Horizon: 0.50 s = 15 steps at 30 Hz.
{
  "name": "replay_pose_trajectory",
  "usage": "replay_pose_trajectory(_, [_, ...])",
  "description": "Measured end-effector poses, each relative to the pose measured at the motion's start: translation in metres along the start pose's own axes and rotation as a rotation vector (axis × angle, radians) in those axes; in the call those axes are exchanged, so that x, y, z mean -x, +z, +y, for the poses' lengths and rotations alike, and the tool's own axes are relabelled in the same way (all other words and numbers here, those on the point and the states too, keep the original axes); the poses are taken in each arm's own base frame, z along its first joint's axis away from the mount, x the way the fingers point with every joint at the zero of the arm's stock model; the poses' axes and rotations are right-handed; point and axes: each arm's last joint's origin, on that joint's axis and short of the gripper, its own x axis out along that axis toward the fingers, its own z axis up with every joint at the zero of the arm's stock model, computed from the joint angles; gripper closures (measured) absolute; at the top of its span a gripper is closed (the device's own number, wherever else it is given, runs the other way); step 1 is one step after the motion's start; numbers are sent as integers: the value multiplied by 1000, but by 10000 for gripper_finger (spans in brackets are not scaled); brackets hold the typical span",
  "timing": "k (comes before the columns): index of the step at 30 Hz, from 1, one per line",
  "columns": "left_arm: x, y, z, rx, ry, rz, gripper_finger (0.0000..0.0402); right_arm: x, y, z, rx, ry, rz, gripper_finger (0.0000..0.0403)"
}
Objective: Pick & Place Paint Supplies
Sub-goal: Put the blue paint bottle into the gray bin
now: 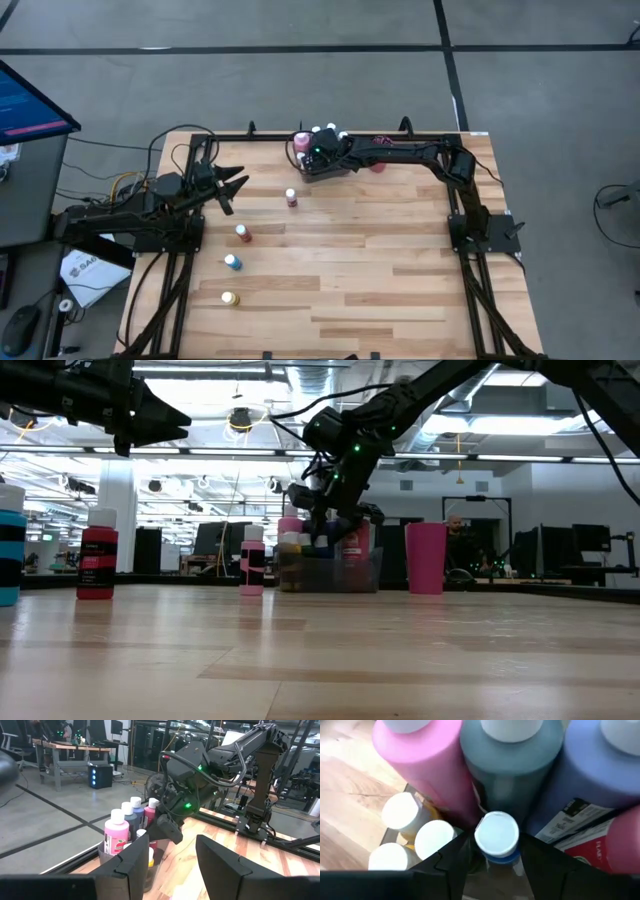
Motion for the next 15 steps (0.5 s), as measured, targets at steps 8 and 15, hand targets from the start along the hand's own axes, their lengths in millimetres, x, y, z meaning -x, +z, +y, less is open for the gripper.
replay_pose_trajectory(8, [0, 0, 0, 0, 0, 0, 247, 0, 0, 0, 2, 15, 9, 201])
replay_pose_trajectory(15, [0, 0, 0, 0, -1, 0, 247, 6, 6, -1, 2, 8, 16, 181])
